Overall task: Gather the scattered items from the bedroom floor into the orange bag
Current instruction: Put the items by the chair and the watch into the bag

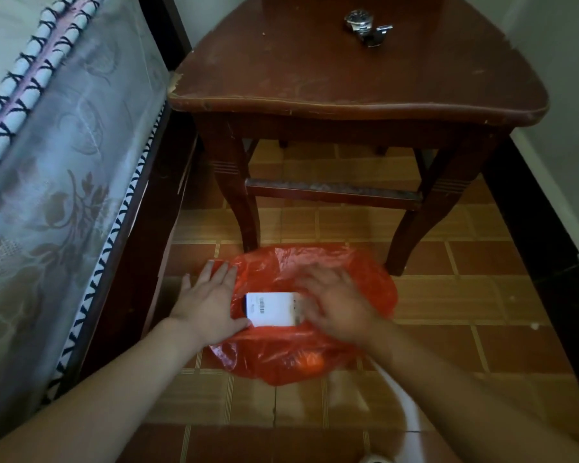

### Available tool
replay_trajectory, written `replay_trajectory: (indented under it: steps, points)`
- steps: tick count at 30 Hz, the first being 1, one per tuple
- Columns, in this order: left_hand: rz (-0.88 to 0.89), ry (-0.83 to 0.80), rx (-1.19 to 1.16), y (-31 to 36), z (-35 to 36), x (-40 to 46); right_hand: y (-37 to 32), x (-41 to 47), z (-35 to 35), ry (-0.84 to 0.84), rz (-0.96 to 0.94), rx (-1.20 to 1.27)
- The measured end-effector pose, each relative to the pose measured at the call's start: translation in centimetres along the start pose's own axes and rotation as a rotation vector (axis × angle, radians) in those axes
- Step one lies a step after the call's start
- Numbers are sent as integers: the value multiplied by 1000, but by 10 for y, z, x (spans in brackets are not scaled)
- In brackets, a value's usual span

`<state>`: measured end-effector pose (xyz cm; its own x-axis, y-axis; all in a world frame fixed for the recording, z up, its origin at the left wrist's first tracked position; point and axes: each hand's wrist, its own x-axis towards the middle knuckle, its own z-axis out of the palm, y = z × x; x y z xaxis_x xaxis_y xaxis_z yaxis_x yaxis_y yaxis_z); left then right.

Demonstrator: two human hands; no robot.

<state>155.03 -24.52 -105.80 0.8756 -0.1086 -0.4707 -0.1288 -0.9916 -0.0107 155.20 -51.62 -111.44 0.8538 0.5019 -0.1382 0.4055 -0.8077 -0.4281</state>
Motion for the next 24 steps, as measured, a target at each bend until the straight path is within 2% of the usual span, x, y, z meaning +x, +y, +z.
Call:
replay_trajectory:
  steps: [3, 10, 19, 24]
  points:
    - [-55, 21, -85, 0, 16, -12, -27, -1, 31, -129, -52, 12]
    - [-39, -4, -97, -3, 36, -26, -17, 7, 60, -102, 75, -74]
    - [-39, 29, -134, -4, 40, -27, 2, 43, 37, -87, 230, -140]
    - [-59, 67, -167, 6, 31, -25, 21, 47, 26, -112, 282, -348]
